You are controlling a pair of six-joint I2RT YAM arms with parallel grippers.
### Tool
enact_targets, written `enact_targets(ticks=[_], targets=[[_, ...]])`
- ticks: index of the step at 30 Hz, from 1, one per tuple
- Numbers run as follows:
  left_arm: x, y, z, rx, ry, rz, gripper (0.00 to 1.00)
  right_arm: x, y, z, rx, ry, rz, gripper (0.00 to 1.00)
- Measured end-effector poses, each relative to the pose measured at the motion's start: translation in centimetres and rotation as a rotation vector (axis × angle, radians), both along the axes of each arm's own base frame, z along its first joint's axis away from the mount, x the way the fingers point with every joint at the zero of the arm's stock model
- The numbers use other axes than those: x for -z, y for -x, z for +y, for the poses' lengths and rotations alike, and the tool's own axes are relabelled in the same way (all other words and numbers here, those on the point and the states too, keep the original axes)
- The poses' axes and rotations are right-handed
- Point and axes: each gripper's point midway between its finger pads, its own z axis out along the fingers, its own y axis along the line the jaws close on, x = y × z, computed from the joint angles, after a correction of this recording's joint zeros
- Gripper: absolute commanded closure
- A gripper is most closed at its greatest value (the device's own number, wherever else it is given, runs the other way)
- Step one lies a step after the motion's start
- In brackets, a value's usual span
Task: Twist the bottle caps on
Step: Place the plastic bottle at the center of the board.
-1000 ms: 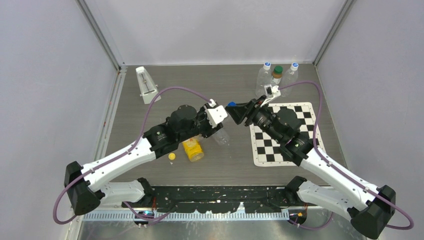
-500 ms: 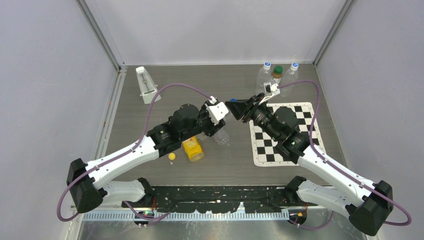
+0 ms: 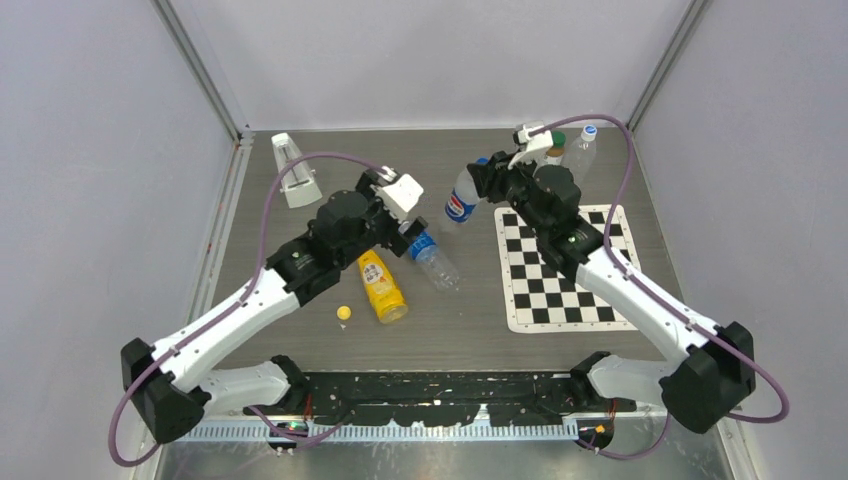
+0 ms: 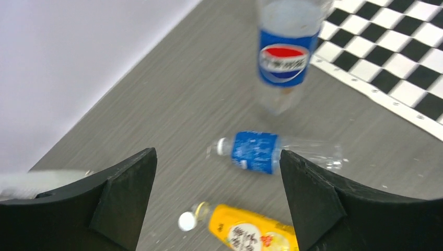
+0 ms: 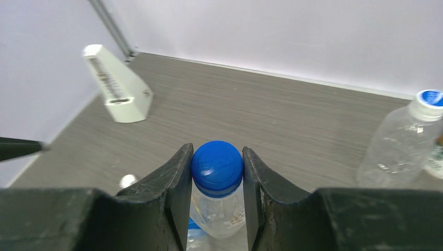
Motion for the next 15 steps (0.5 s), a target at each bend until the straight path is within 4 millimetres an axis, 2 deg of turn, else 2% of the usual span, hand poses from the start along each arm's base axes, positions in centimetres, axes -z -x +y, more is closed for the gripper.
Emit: enact_targets(ticks=[3,8,11,15], targets=[[-1.2,-0.9,3.3,-0.097,0.004,-0.019,0.09,0.7,-2.9,-1.1,0.056,0.067,-0.003,0.99],[-2.9,-1.8,8.4,-0.257,0.008,-0.079,0.09,3.3,-7.8,-2.6,0.145,0.196,0.007,0.99],[-1.9,-1.9,10.6,-0.326,-0.012,-0.095,0.09,5.5,-10.2,-3.2,0.176,0.256,0.018,0.99],[0.5,-1.8,11.5,-0.353,-0.074,-0.075,0.09,8.2,-12.2,-3.4,0.186,0.307,0.050,0.99]])
